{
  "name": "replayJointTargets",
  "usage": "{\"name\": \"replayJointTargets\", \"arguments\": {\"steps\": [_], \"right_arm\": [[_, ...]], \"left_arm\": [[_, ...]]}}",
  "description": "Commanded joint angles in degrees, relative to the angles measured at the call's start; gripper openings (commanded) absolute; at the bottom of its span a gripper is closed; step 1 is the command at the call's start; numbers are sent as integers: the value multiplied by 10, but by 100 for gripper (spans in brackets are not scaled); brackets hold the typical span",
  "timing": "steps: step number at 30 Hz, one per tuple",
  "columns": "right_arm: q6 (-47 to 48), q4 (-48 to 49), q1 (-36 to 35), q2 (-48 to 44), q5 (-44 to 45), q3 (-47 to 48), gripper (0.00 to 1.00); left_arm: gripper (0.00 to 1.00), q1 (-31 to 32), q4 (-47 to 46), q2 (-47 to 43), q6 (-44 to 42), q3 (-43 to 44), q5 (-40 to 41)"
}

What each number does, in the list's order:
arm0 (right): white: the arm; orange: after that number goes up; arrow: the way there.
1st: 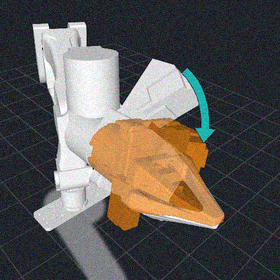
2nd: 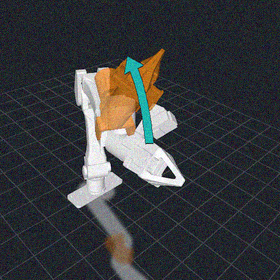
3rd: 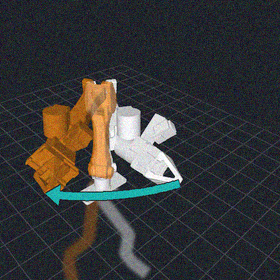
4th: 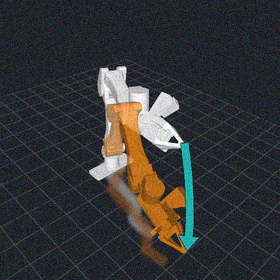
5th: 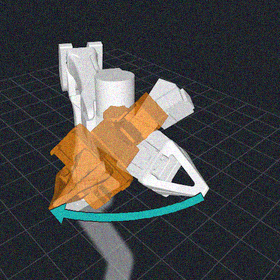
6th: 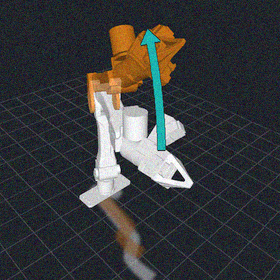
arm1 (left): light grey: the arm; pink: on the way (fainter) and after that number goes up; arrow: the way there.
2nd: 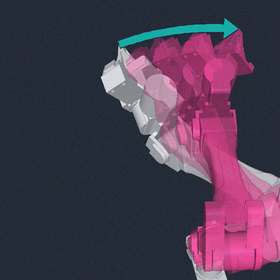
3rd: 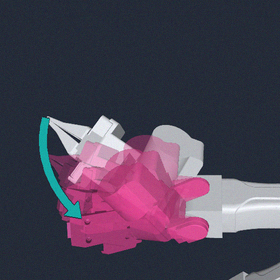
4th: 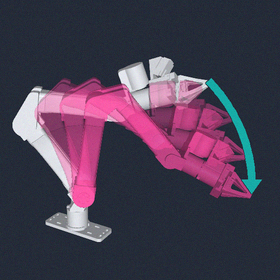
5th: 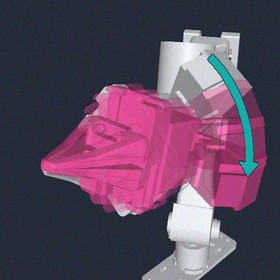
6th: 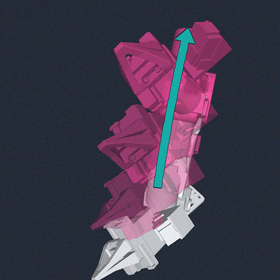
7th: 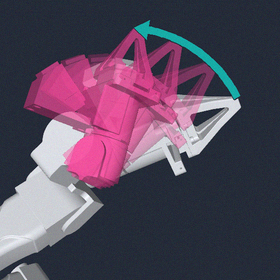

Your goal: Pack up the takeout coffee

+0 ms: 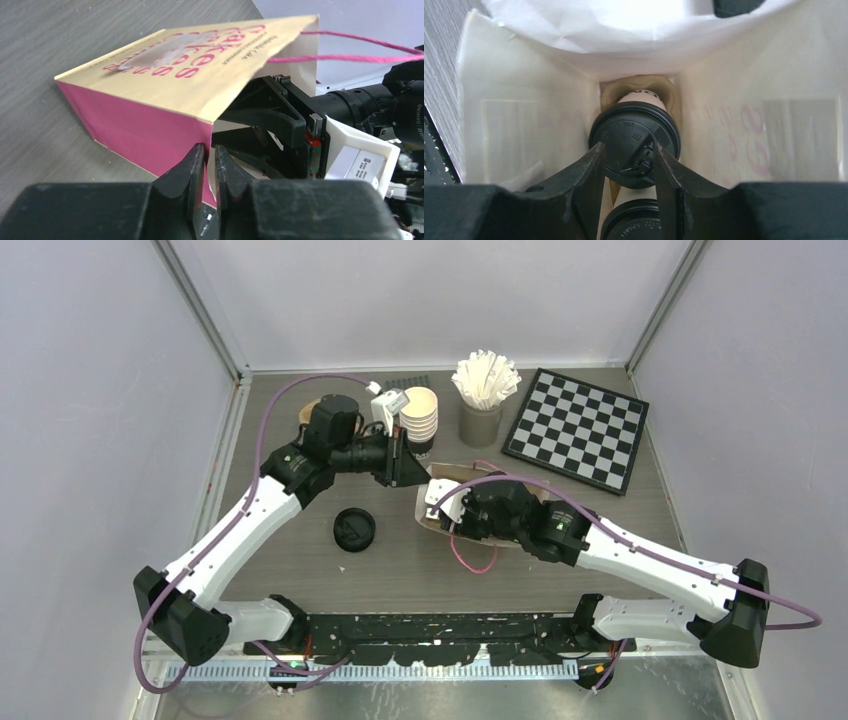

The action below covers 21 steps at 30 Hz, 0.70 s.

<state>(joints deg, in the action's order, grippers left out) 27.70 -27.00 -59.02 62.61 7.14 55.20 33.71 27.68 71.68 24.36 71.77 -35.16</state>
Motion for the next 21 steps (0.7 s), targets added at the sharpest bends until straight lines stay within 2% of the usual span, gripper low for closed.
{"name": "replayJointTargets", "arguments": {"steps": [1,6,10,21], "right_arm": [[-15,24,1,-13,-7,-12,44],[-24,29,-2,-16,-7,-17,44],[-32,30,-7,-13,-7,-21,44],[-45,50,-15,-16,-4,-38,43]], "left_arm": [[22,-2,-8,-33,31,-20,0],[34,-2,11,-61,57,-41,6],[49,-2,37,-82,73,-50,16],[52,-1,40,-102,92,-82,33]]}}
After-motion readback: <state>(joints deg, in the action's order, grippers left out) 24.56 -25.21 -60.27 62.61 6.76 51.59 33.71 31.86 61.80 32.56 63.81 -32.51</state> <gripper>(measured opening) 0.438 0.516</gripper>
